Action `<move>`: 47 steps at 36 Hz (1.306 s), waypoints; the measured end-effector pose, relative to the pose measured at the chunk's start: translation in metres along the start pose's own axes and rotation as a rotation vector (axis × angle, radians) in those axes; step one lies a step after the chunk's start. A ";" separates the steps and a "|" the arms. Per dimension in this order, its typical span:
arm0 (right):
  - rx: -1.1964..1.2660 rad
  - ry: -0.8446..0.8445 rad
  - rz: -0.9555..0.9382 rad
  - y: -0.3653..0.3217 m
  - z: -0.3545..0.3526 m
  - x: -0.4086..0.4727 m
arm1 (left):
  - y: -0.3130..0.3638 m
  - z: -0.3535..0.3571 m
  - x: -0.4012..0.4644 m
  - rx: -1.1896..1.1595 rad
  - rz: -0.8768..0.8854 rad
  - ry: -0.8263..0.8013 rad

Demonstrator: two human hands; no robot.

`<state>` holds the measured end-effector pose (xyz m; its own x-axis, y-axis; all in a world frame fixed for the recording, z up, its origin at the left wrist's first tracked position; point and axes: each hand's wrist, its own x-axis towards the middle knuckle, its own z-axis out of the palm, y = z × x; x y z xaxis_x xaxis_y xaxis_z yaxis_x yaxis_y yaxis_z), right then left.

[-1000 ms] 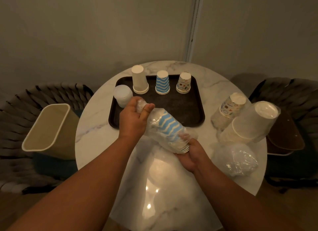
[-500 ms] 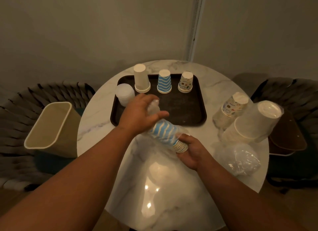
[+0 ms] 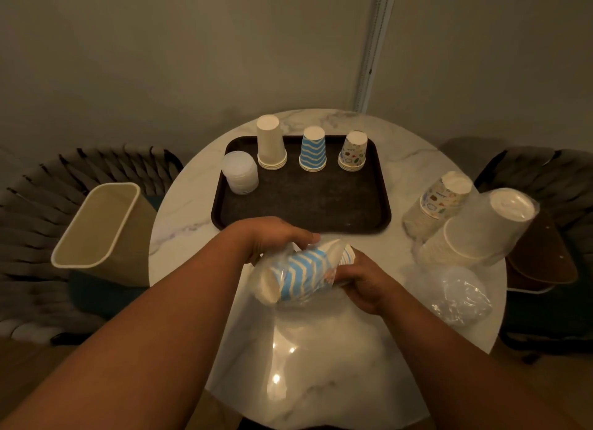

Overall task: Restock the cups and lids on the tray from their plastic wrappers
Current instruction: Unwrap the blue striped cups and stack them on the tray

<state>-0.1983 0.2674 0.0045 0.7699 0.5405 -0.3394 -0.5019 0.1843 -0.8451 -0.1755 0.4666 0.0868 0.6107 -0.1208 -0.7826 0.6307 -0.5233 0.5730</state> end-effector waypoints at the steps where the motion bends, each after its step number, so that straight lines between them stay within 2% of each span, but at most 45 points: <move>1: -0.050 -0.015 0.007 0.001 0.001 0.000 | 0.000 0.002 0.002 0.028 0.013 0.010; 7: -0.157 -0.103 0.021 -0.001 0.014 -0.001 | -0.003 0.015 0.004 0.060 0.180 0.049; 12: -0.180 -0.097 0.057 0.002 0.015 -0.001 | -0.007 0.019 0.009 0.111 0.247 0.218; 18: -0.045 0.030 0.057 0.010 0.004 -0.003 | -0.014 0.009 0.012 -0.097 0.348 0.398; 20: 0.069 0.102 0.047 0.011 -0.002 -0.005 | -0.014 0.005 0.008 -0.169 0.345 0.372; 24: 0.337 0.208 0.090 0.007 -0.012 -0.007 | -0.013 -0.006 -0.004 -0.261 0.299 0.221; 27: 0.415 0.257 0.117 0.003 -0.011 -0.005 | -0.013 -0.008 -0.009 -0.194 0.247 0.140; 31: 0.483 0.304 0.122 -0.002 -0.008 0.000 | -0.013 -0.003 -0.007 -0.106 0.302 0.236; 34: 0.519 0.340 0.131 -0.004 -0.009 0.003 | -0.017 0.000 -0.004 -0.144 0.374 0.198; 37: 0.504 0.322 0.133 -0.007 -0.008 0.007 | -0.015 0.010 0.000 -0.153 0.439 0.203; 41: 0.429 0.376 0.059 -0.009 -0.006 0.016 | -0.009 0.022 0.008 -0.072 0.468 0.400; 45: 0.235 0.547 0.057 -0.009 -0.011 0.028 | 0.000 0.028 0.015 0.046 0.487 0.516; 47: 0.235 0.653 0.066 -0.008 -0.016 0.033 | 0.007 0.033 0.018 0.071 0.507 0.524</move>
<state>-0.1625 0.2710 -0.0062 0.7772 -0.0337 -0.6283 -0.5714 0.3804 -0.7272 -0.1761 0.4330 0.0684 0.9794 0.0473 -0.1963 0.1883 -0.5658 0.8028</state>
